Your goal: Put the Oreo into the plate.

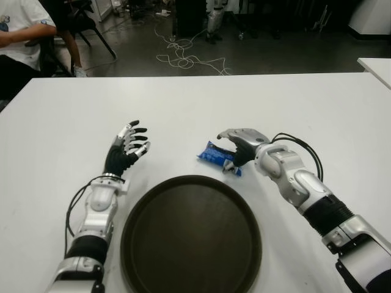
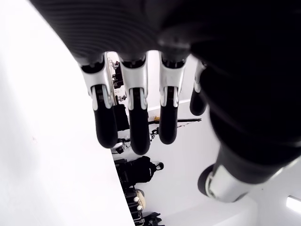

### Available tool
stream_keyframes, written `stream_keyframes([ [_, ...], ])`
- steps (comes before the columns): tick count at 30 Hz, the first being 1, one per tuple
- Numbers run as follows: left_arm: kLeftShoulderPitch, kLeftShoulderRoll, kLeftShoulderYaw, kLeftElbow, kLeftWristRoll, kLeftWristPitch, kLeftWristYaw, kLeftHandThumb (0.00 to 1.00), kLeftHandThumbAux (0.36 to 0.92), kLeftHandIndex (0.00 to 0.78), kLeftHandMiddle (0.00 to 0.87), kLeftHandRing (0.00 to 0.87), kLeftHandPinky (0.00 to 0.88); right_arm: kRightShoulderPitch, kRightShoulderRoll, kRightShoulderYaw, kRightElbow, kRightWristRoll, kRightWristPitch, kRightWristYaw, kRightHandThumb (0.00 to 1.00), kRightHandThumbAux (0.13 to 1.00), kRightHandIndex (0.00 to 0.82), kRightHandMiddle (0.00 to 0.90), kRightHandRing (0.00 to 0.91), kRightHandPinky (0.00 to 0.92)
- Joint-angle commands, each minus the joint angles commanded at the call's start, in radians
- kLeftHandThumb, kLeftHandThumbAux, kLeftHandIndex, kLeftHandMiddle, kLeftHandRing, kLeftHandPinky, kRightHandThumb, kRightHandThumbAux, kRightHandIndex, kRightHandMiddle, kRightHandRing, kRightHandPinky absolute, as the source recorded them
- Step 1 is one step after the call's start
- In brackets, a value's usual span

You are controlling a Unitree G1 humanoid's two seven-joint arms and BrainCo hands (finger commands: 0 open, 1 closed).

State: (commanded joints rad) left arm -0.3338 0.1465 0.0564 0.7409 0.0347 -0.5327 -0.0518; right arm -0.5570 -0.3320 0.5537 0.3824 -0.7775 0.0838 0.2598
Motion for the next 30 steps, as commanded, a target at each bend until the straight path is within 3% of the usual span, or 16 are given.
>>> stream_keyframes([
  [10,0.003,-0.003,0.001,-0.008,-0.008,0.004,-0.008,0.451,0.765,0.128,0.240,0.270,0.310,0.003,-0.005,-0.003,-0.010,-0.003,0.001,0.013,0.000,0.719,0.180,0.185,0.168,0.129],
  [30,0.008,-0.008,0.005,-0.018,-0.017,0.001,-0.013,0.391,0.759,0.139,0.255,0.276,0.306,-0.002,0.003,0.019,0.020,-0.023,0.006,0.011,0.000,0.726,0.181,0.188,0.173,0.137],
])
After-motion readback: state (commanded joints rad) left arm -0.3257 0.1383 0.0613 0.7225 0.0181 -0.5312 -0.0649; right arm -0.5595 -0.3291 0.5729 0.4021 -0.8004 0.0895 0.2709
